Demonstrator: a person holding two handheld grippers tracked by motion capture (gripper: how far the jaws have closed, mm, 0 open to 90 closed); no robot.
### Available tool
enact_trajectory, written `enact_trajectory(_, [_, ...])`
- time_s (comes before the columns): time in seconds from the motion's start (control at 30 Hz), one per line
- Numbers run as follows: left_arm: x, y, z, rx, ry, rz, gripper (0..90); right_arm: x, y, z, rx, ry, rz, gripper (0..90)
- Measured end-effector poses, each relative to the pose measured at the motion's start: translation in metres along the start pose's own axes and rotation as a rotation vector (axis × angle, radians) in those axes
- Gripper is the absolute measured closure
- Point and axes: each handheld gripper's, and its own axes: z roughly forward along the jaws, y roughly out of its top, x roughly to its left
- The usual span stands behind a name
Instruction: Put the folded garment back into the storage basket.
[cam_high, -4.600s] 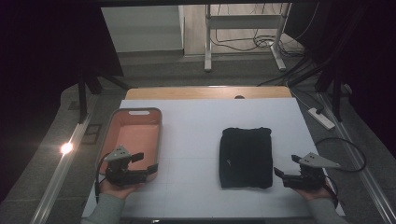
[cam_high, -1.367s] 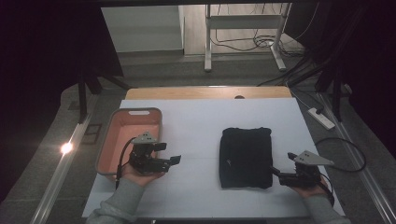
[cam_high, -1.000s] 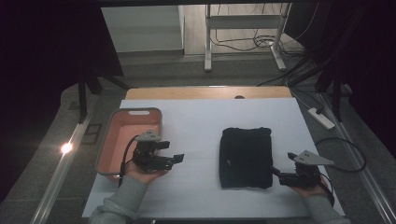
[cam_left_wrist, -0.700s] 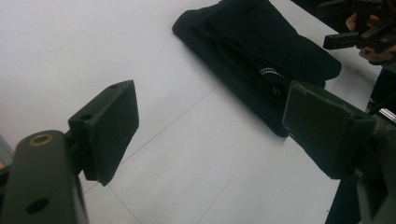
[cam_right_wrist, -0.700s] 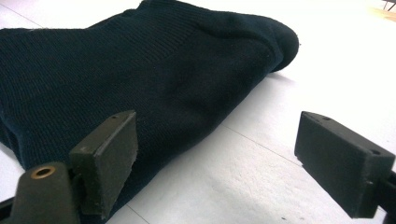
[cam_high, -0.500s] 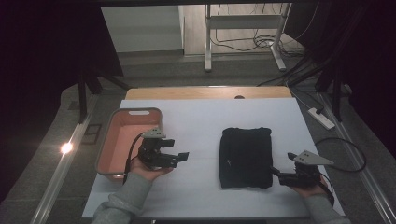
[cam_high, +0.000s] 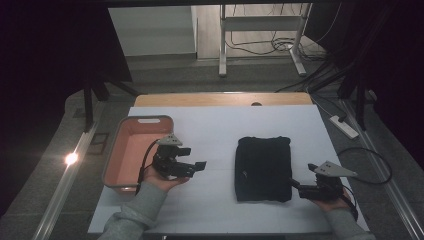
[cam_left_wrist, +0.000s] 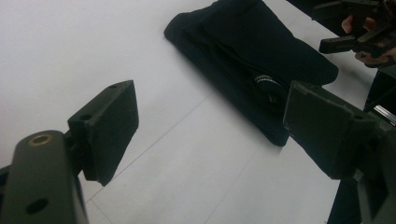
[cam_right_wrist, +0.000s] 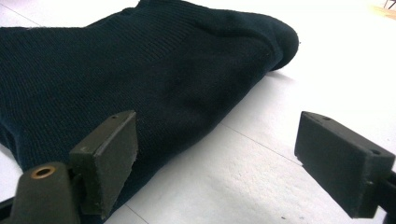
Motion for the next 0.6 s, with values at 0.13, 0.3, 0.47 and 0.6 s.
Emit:
enact_trajectory(0.13, [-0.001, 0.003, 0.004, 0.01, -0.004, 0.007, 17.8, 0.0, 0.0, 0.0, 0.001, -0.001, 0.001, 14.4])
enact_trajectory(0.3, [-0.003, 0.006, 0.008, 0.012, -0.007, 0.008, 17.7, 0.0, 0.0, 0.0, 0.001, -0.001, 0.001, 14.4])
enact_trajectory(0.47, [-0.005, 0.01, 0.014, 0.018, -0.014, 0.015, 17.7, 0.0, 0.0, 0.0, 0.002, -0.001, 0.001, 14.4])
enact_trajectory(0.6, [-0.004, 0.012, 0.018, 0.018, -0.019, 0.016, 17.7, -0.001, 0.0, 0.0, 0.003, -0.003, 0.003, 14.4])
